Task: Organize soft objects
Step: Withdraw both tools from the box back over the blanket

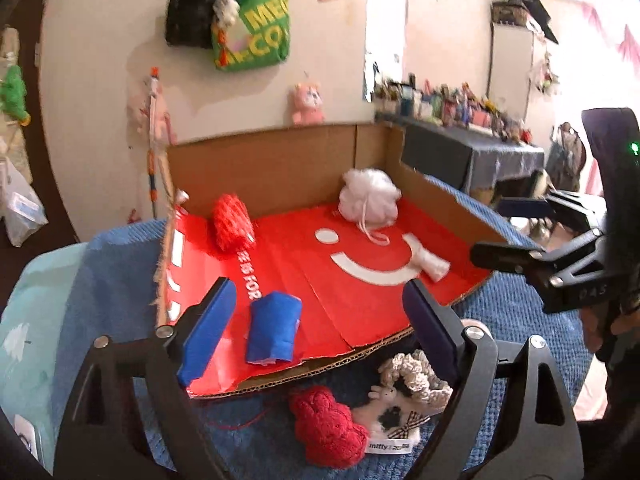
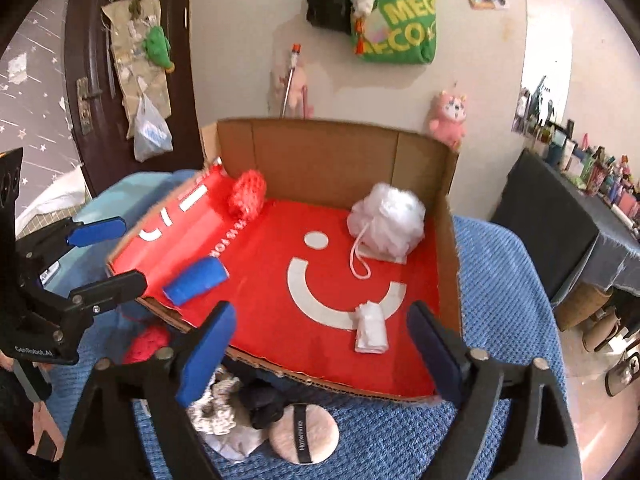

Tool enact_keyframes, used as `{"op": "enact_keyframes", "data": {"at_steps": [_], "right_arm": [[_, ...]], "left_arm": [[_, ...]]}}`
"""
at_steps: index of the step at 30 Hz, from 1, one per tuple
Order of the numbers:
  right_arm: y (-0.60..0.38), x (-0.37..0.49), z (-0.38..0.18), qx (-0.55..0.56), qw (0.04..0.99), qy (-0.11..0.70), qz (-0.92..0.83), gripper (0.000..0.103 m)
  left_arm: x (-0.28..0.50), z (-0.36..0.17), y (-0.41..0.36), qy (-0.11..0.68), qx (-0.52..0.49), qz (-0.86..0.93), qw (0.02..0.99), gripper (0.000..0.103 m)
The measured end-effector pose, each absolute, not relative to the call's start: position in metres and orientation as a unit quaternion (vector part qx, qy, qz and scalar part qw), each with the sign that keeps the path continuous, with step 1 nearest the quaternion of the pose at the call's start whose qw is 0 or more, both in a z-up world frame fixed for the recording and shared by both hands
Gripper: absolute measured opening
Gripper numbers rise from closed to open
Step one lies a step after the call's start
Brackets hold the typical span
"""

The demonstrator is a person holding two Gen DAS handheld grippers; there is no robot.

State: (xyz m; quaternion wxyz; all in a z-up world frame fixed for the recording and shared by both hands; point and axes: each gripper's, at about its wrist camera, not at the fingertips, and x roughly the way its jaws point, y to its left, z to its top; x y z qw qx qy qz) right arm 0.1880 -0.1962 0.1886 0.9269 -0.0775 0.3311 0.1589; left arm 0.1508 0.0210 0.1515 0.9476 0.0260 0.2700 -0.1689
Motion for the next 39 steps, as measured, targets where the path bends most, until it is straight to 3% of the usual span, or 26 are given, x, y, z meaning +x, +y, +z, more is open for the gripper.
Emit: {"op": "enact_keyframes", "data": {"at_steps": [2,6,16,27,39], "right_arm": [[-0.197,0.177,0.195,-0.072,0.933,0.314,0.159,0.096],[-0.201,0.155,0.204,-0.058,0.945,0.282,0.155,0.103],[-0.216,0.101,0.209,-0.023,0.965,0.224,0.132,0.103],[-0.219,0.044,0.172,-0.016,0.98,0.175,0.092,0.103],[-0.22,0.027,0.128,-0.009,0.977,0.198,0.082,0.103]], "left_arm": [[0.139,0.157,0.024,0.249,0.02,-0.156,0.956,0.096],[0.115,0.166,0.028,0.217,0.011,-0.14,0.966,0.096],[0.059,0.165,0.024,0.168,0.01,-0.097,0.981,0.099],[0.022,0.128,0.019,0.175,-0.005,-0.082,0.981,0.099],[0.012,0.085,0.016,0.229,-0.012,-0.068,0.971,0.099]]}}
